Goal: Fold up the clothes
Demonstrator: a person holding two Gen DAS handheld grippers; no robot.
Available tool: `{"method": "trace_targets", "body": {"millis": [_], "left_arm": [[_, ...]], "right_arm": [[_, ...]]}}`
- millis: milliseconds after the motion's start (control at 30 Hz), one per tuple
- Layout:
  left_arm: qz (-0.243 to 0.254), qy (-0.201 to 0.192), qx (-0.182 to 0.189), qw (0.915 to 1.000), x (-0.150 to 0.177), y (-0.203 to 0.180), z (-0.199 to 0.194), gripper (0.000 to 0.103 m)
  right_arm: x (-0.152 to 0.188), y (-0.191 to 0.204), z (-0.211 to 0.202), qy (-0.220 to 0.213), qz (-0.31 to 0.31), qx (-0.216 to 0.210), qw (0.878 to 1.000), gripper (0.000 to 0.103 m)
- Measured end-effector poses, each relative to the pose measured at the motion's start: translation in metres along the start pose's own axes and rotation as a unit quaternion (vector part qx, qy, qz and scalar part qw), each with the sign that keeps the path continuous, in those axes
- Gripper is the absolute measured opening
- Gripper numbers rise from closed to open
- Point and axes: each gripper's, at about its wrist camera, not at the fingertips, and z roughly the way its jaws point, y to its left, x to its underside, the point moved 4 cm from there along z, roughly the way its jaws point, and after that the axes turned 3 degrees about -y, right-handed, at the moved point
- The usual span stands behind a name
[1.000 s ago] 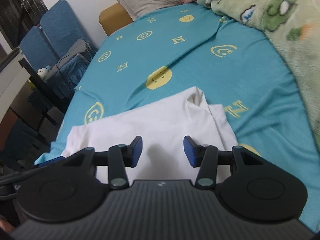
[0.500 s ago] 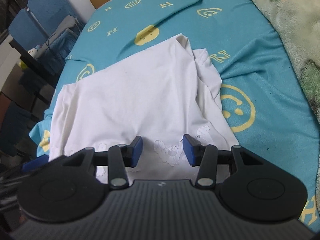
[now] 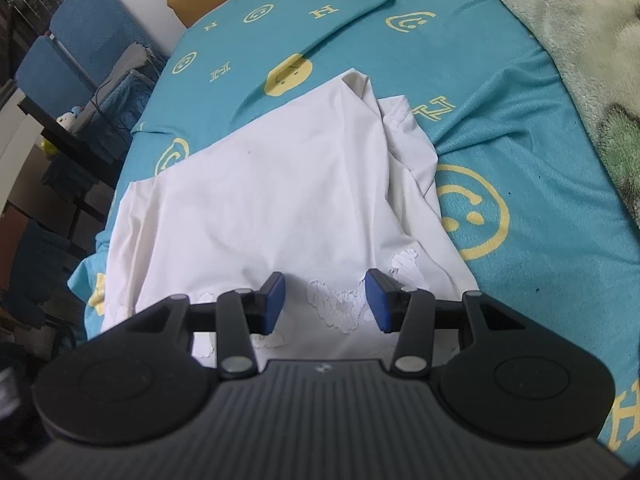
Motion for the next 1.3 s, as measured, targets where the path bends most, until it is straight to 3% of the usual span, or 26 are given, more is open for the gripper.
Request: {"method": "trace_targets", "body": {"millis": [200, 300, 367, 433, 467, 500, 567, 800, 1033, 1067, 1100, 1300], "left_arm": [[-0.087, -0.049, 0.066, 0.9928, -0.023, 0.006, 0.005, 0.085], [-0.078, -0.072, 0.080, 0.9911, -0.027, 0.000, 0.001, 0.066], [-0.054, -0.080, 0.074, 0.9926, -0.028, -0.006, -0.002, 0.043], [-0.038, -0.086, 0.072, 0.9930, -0.027, -0.011, -0.004, 0.036], [-0.034, -0.088, 0.072, 0.9929, -0.027, -0.013, -0.004, 0.032], [-0.037, -0.090, 0.071, 0.9927, -0.027, -0.013, -0.004, 0.030], [-0.042, -0.093, 0.071, 0.9923, -0.027, -0.013, -0.003, 0.027], [-0.058, -0.091, 0.077, 0.9912, -0.027, -0.008, -0.003, 0.026], [-0.107, -0.094, 0.093, 0.9854, -0.031, 0.008, -0.004, 0.023], [-0.115, -0.097, 0.096, 0.9840, -0.032, 0.011, -0.005, 0.023], [-0.123, -0.099, 0.098, 0.9826, -0.032, 0.014, -0.007, 0.022], [-0.146, -0.104, 0.097, 0.9791, -0.033, 0.024, -0.009, 0.022]], "right_arm": [[0.000, -0.001, 0.000, 0.000, 0.003, -0.002, 1.000, 0.046], [-0.001, -0.002, -0.002, -0.005, 0.013, -0.005, 1.000, 0.047], [-0.005, -0.004, -0.007, -0.014, 0.034, -0.013, 0.999, 0.049], [-0.011, -0.006, -0.015, -0.024, 0.069, -0.034, 0.997, 0.051], [-0.014, -0.007, -0.021, -0.028, 0.094, -0.057, 0.994, 0.057], [-0.015, -0.007, -0.027, -0.029, 0.120, -0.083, 0.989, 0.074], [-0.016, -0.006, -0.040, -0.030, 0.171, -0.138, 0.975, 0.090], [0.014, -0.010, -0.015, 0.018, 0.280, -0.166, 0.945, 0.089], [0.045, -0.014, 0.012, 0.068, 0.381, -0.186, 0.903, 0.089], [0.049, -0.015, 0.016, 0.075, 0.395, -0.189, 0.896, 0.087], [0.050, -0.017, 0.015, 0.069, 0.400, -0.184, 0.895, 0.074], [0.045, -0.033, 0.004, 0.005, 0.411, -0.142, 0.900, 0.031]]}}
